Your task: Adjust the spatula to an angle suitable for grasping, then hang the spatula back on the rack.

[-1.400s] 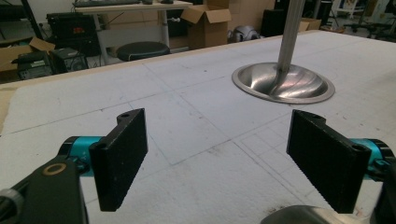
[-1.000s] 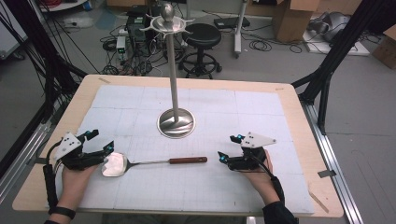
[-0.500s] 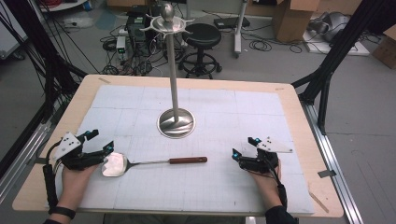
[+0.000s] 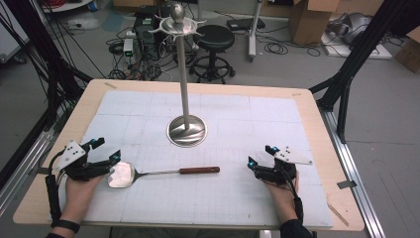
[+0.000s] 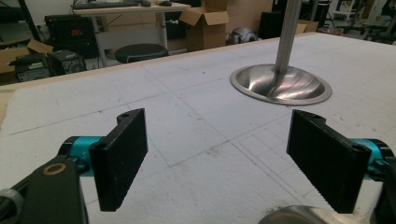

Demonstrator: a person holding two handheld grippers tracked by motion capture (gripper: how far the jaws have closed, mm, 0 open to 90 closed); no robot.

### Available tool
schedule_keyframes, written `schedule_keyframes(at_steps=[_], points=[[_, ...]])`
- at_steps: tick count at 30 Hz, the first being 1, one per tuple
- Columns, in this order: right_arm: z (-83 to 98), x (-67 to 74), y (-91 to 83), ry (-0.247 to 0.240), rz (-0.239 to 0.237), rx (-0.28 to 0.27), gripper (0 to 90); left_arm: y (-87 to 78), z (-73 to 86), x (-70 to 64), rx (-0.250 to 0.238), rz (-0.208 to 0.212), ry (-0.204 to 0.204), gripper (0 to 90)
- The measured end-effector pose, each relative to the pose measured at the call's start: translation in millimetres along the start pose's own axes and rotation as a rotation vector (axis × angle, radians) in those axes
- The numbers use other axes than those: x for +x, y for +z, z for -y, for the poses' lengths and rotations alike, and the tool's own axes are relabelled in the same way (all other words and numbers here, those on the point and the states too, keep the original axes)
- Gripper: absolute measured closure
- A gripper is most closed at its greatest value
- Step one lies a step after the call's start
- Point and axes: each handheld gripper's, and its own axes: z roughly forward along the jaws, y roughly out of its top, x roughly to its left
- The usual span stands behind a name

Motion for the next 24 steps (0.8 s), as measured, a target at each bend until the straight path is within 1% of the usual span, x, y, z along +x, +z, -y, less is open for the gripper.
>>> schedule_keyframes(at_steps=[5, 8, 9, 10, 14, 19, 20, 24], points=[[0.0, 0.2, 0.0, -0.004, 0.001, -0.001, 19.0, -0.1, 0.0, 0.6, -0.002, -0.002, -0.008, 21.0], [0.1, -1.0, -0.1, 0.002, 0.0, -0.002, 19.0, -0.3, 0.0, 1.8, -0.005, -0.001, -0.02, 21.1], [0.1, -1.1, -0.2, 0.011, -0.002, -0.003, 19.0, -0.6, 0.1, 1.9, -0.006, -0.001, -0.021, 21.1], [0.2, -1.1, -0.7, 0.015, -0.002, -0.002, 18.9, -0.8, 0.0, 1.9, -0.007, 0.003, -0.018, 20.9], [0.3, -0.8, -0.3, 0.004, -0.001, -0.008, 19.0, -0.9, -0.3, 0.6, -0.01, 0.004, -0.003, 20.8], [0.2, -1.2, -0.5, 0.005, -0.006, -0.008, 19.0, -5.2, -4.8, 4.0, -0.035, -0.007, -0.043, 20.7], [0.2, -1.1, -0.4, 0.004, -0.009, -0.008, 19.0, -6.9, -6.7, 4.8, -0.04, -0.004, -0.052, 20.7], [0.2, -1.2, -0.3, 0.003, -0.009, -0.008, 19.0, -10.2, -13.9, 5.7, -0.044, 0.011, -0.058, 19.2]])
